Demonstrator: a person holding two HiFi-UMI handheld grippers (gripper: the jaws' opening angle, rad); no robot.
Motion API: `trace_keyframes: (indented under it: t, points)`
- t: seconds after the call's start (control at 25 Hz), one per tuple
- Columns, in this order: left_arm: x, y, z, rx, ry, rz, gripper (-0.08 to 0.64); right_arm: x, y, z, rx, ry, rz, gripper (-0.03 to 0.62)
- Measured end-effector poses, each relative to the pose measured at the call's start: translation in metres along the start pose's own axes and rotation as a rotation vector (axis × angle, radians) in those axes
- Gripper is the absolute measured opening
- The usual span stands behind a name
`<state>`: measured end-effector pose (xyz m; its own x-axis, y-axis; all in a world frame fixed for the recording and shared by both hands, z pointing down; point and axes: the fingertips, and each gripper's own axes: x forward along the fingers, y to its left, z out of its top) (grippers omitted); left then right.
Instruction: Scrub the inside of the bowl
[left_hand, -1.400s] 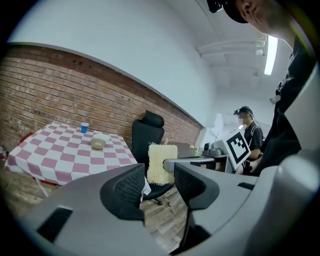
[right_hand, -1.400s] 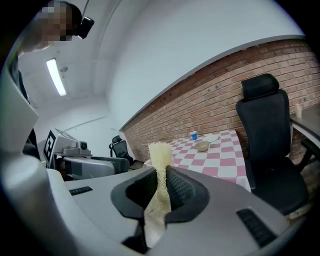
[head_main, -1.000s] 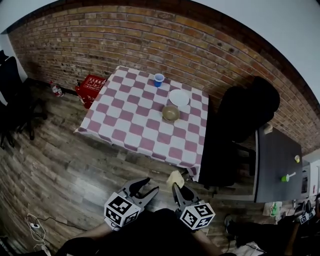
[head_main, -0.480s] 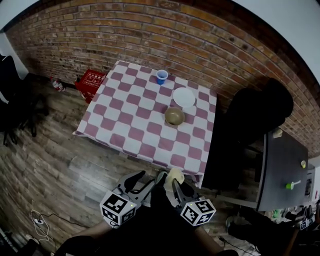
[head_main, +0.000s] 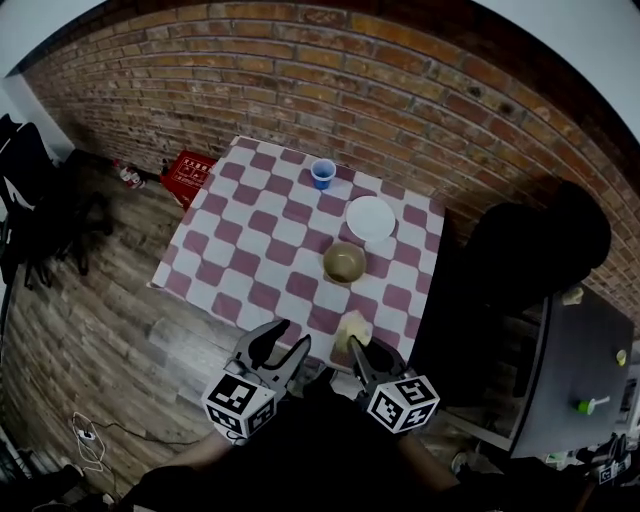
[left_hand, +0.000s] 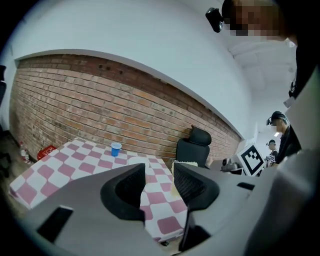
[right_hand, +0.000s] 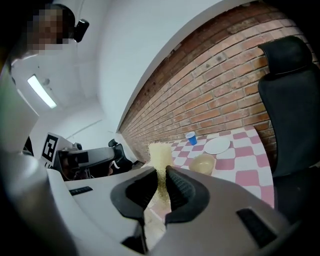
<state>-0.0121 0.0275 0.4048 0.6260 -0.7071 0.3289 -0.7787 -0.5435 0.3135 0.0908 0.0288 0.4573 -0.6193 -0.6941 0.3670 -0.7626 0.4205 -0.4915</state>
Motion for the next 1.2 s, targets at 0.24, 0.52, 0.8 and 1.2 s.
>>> trace_keyframes:
  t: [0.24,0.52,0.8,1.2]
  points:
    - [0.034,-0.002,0.007,-0.001,0.022,0.010,0.186,0.010,-0.035,0.017,0.003,0.018,-0.001,0.060]
    - [0.053,0.001,0.016,0.021,0.043,-0.022,0.186,0.021,-0.056,0.019,0.031,0.027,-0.040,0.059]
    - [0.067,0.024,0.033,0.046,0.047,-0.093,0.186,0.045,-0.061,0.017,0.020,0.048,-0.111,0.060]
    - [0.067,0.062,0.033,0.013,0.072,-0.147,0.186,0.135,-0.059,0.010,-0.234,0.235,-0.111,0.059]
